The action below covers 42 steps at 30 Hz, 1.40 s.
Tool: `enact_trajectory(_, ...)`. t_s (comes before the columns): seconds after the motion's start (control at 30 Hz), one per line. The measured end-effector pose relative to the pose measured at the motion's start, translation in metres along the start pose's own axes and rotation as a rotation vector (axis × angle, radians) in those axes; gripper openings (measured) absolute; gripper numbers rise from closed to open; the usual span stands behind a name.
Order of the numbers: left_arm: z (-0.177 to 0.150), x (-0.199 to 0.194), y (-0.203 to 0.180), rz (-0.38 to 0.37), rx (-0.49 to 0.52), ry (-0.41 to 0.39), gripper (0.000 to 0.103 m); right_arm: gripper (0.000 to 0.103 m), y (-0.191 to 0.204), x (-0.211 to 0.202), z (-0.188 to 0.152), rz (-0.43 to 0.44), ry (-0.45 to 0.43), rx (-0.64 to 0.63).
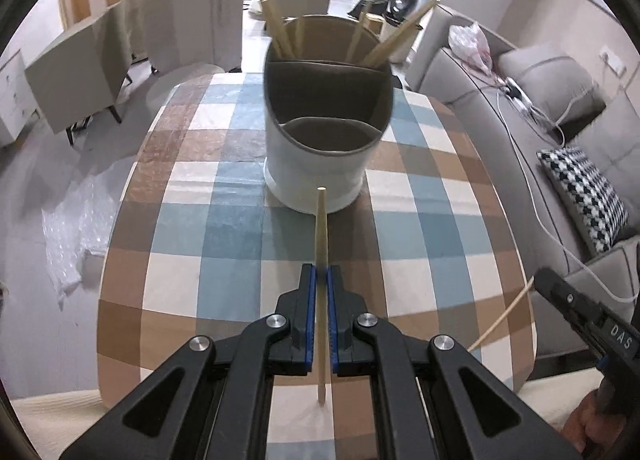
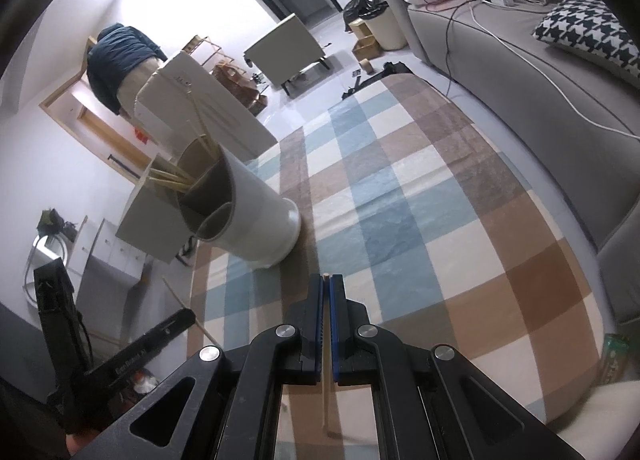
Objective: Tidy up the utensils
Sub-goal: 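Lift both held chopsticks off the table with both tools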
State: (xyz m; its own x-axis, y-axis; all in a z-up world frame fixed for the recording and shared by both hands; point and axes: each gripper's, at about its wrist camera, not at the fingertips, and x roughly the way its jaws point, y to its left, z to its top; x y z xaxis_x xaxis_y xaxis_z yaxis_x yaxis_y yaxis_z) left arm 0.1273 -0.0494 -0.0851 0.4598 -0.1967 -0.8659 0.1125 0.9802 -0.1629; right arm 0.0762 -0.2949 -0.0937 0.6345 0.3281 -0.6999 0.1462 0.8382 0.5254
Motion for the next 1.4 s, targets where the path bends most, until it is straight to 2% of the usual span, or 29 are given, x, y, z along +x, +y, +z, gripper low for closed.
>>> enact_trajectory(0.17,0.006,-0.013,-0.006,-0.005,0.028,0.006,0.001,0.002,0.010,-0.003,0.003,0.014,-0.027,-0.014)
enact_trajectory(0.3,0.015,-0.025,-0.014,-0.015,0.072,-0.006,0.001,0.002,0.022,-0.007,0.013,0.062,-0.064,-0.032)
enact_trajectory(0.4,0.025,-0.029,-0.015,-0.009,0.093,-0.009,0.000,0.002,0.037,-0.010,0.021,0.068,-0.096,-0.077)
enact_trajectory(0.67,0.052,-0.043,-0.012,-0.009,0.127,-0.015,0.000,0.002,0.056,-0.007,0.040,0.075,-0.133,-0.105)
enact_trajectory(0.8,0.061,-0.046,-0.009,-0.029,0.135,-0.016,0.000,0.002,0.067,-0.002,0.051,0.086,-0.140,-0.126)
enact_trajectory(0.93,0.057,-0.045,0.007,-0.096,0.117,-0.023,0.000,0.002,0.068,0.005,0.055,0.085,-0.130,-0.129)
enact_trajectory(1.0,0.052,-0.039,0.013,-0.115,0.110,0.007,0.000,0.002,0.064,0.008,0.055,0.082,-0.122,-0.120)
enact_trajectory(1.07,0.046,-0.022,0.026,-0.103,0.061,0.072,0.000,0.002,0.060,0.011,0.054,0.075,-0.112,-0.114)
enact_trajectory(1.23,0.032,0.037,0.057,-0.043,-0.122,0.259,0.000,0.002,0.044,0.023,0.048,0.048,-0.065,-0.065)
enact_trajectory(1.3,0.030,0.051,0.059,-0.056,-0.156,0.267,0.000,0.002,0.039,0.026,0.046,0.045,-0.056,-0.050)
enact_trajectory(1.33,0.030,0.058,0.057,-0.053,-0.170,0.277,0.004,0.002,0.038,0.028,0.046,0.041,-0.052,-0.050)
enact_trajectory(1.37,0.030,0.066,0.055,-0.059,-0.182,0.289,0.018,0.002,0.037,0.028,0.046,0.037,-0.050,-0.053)
enact_trajectory(1.4,0.030,0.072,0.051,-0.082,-0.191,0.293,0.025,0.002,0.036,0.029,0.046,0.033,-0.047,-0.055)
